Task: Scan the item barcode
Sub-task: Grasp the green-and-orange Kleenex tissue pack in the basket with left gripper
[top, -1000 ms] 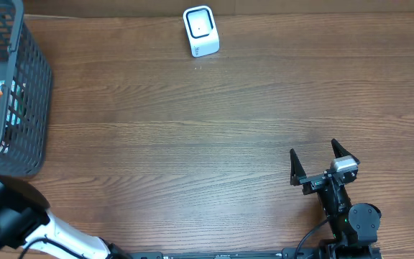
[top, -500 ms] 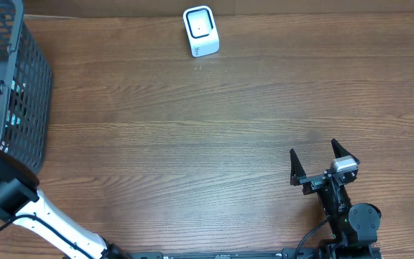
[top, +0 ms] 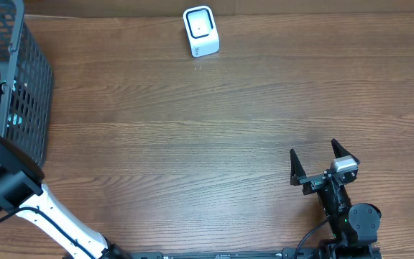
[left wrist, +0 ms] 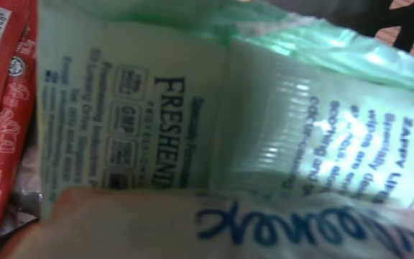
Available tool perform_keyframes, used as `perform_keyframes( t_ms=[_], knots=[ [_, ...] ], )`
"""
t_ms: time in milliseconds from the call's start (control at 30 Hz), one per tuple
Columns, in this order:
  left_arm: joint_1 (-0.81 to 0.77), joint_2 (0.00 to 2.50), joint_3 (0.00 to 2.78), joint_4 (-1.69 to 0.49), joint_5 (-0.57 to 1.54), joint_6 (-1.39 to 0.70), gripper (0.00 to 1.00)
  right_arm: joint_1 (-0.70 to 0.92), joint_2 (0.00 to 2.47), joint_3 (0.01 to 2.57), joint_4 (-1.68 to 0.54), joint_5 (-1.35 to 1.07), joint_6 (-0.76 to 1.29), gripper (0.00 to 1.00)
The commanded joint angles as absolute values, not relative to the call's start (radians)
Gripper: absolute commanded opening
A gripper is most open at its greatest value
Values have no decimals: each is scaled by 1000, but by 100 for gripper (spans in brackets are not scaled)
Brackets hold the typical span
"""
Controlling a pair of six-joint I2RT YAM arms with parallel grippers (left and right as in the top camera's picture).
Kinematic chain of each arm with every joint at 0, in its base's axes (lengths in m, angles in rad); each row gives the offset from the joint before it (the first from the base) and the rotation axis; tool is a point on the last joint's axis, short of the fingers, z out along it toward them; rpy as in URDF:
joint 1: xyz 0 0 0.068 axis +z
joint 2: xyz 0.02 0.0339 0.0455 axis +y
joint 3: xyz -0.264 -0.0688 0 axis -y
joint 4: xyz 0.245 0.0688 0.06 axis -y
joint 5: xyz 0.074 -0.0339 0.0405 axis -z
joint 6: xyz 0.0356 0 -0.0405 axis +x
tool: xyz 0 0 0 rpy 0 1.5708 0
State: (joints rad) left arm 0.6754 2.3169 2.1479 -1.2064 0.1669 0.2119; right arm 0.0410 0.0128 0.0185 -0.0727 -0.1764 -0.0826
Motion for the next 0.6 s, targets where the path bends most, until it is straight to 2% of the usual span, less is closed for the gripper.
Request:
perform_keyframes(
  t_ms=[0, 267, 433, 567],
  knots=[
    [661, 2335, 2129, -1200, 147, 205, 93, 44, 3, 8, -68, -176, -87, 100],
    [661, 2335, 2070, -1159, 146, 205, 72, 44, 3, 8, -68, -176, -87, 100],
    [661, 2335, 2025, -1122, 144, 205, 69, 44, 3, 8, -68, -176, -87, 100],
    [661, 2334, 2021, -1117, 126, 201, 62, 44, 3, 8, -68, -176, -87, 100]
  ],
)
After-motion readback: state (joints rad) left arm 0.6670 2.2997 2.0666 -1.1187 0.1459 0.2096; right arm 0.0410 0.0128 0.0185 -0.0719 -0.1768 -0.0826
